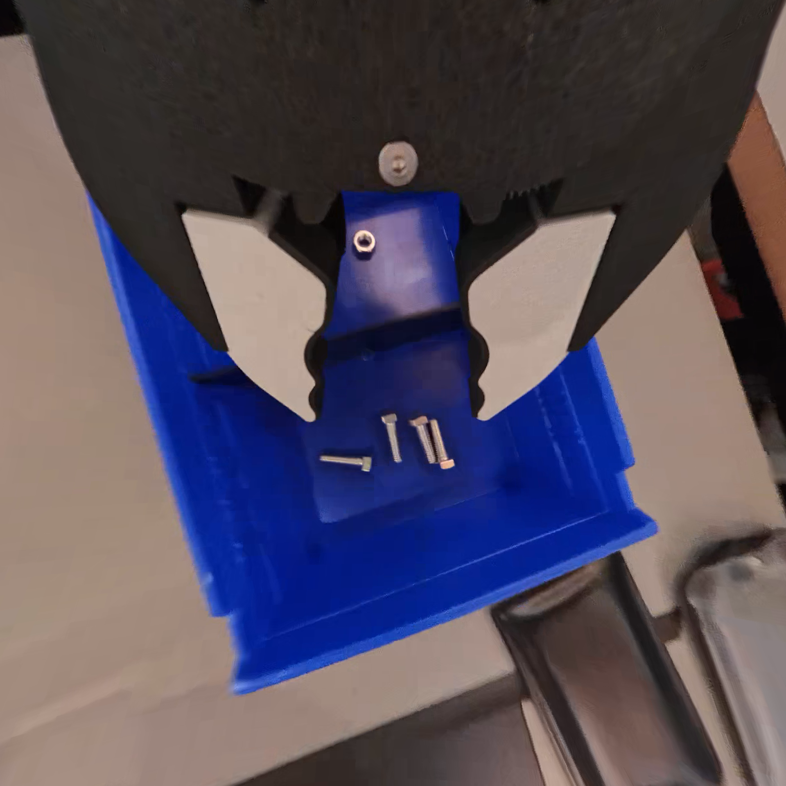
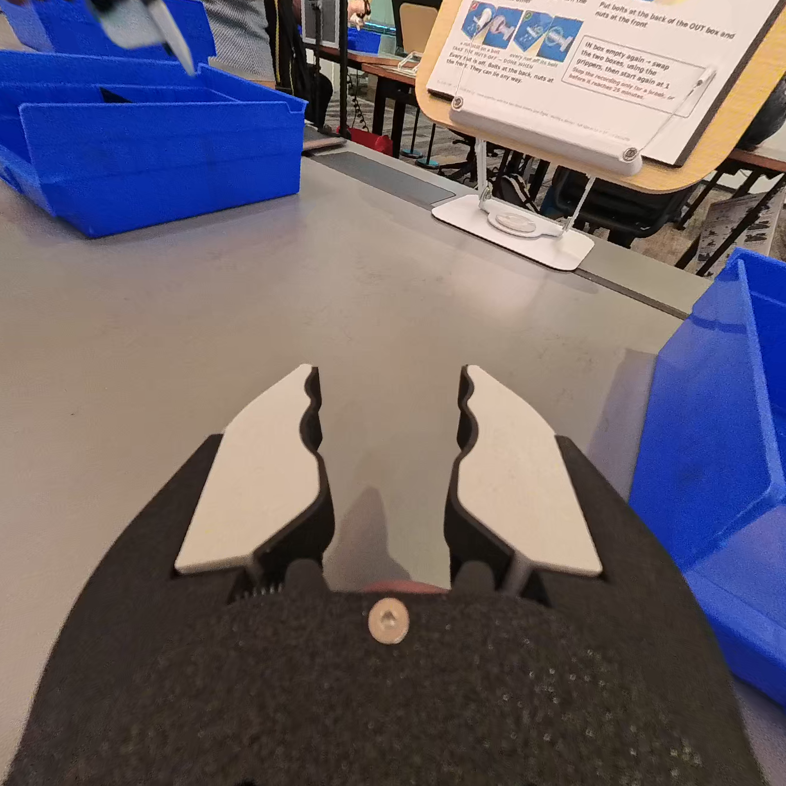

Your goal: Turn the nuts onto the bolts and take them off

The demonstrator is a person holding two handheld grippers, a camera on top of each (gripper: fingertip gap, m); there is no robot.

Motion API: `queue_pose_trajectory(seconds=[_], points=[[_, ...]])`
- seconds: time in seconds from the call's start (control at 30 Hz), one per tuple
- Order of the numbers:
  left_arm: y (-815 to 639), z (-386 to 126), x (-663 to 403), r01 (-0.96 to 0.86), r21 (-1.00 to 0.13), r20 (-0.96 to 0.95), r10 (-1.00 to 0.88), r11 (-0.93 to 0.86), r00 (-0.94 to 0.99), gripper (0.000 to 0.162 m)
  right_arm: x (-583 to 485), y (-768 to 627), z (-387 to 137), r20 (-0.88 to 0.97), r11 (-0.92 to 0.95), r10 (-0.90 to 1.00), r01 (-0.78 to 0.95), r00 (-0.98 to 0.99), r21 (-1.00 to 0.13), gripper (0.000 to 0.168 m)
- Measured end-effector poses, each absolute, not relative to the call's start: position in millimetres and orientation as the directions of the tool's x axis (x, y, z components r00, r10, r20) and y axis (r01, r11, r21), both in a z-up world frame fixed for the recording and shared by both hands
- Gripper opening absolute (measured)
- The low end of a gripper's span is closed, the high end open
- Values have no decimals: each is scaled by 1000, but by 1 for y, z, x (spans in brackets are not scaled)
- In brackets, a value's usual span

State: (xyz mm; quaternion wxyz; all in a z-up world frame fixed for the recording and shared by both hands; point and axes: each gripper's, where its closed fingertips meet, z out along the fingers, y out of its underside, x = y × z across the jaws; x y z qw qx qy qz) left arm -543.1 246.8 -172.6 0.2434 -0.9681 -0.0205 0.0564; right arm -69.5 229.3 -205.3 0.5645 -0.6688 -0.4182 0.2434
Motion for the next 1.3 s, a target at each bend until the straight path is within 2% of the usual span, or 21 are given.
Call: queue_pose_trajectory(seconds=[0.1, 0.17, 0.37, 0.43, 0.5, 0.53, 0.77, 0.83, 0.93, 1.07, 1.13, 1.2, 1.3], points=[[271, -212, -565, 114, -326, -25, 129, -938, 991, 62, -69, 229, -205, 140, -14, 838, 278, 527, -961, 60], [283, -229, -577, 157, -295, -23, 171, -943, 985, 51, -69, 228, -204, 143, -9, 839, 276, 525, -961, 60], [279, -267, -596, 200, -182, -70, 216, -963, 974, 50, -67, 224, -204, 170, 17, 837, 286, 520, -958, 60], [278, -273, -599, 204, -179, -80, 221, -962, 972, 48, -66, 223, -204, 174, 21, 836, 288, 520, -958, 60], [277, -277, -599, 217, -158, -65, 229, -963, 971, 33, -66, 222, -204, 177, 24, 836, 289, 519, -957, 60], [277, -277, -597, 217, -155, -50, 227, -964, 973, 21, -66, 221, -204, 180, 26, 836, 290, 519, -957, 60], [273, -277, -593, 125, -105, -112, 136, -987, 984, 19, -67, 219, -205, 202, 39, 834, 311, 513, -950, 59], [274, -269, -589, 101, -137, -104, 116, -985, 988, 19, -68, 219, -205, 207, 43, 835, 315, 510, -948, 58], [278, -232, -580, 50, -248, -69, 70, -967, 995, 19, -67, 218, -204, 195, 35, 836, 304, 512, -952, 57], [283, -162, -531, -152, -390, -35, -151, -908, 988, 18, -68, 219, -204, 174, 19, 840, 293, 514, -956, 57], [284, -139, -482, -301, -436, -4, -333, -848, 943, 18, -69, 219, -204, 173, 19, 841, 291, 514, -957, 57], [278, -132, -425, -466, -430, 21, -525, -773, 851, 18, -70, 218, -203, 171, 19, 843, 289, 511, -957, 57], [264, -146, -348, -685, -349, 36, -739, -640, 673, 18, -71, 218, -202, 173, 22, 843, 288, 509, -957, 57]])
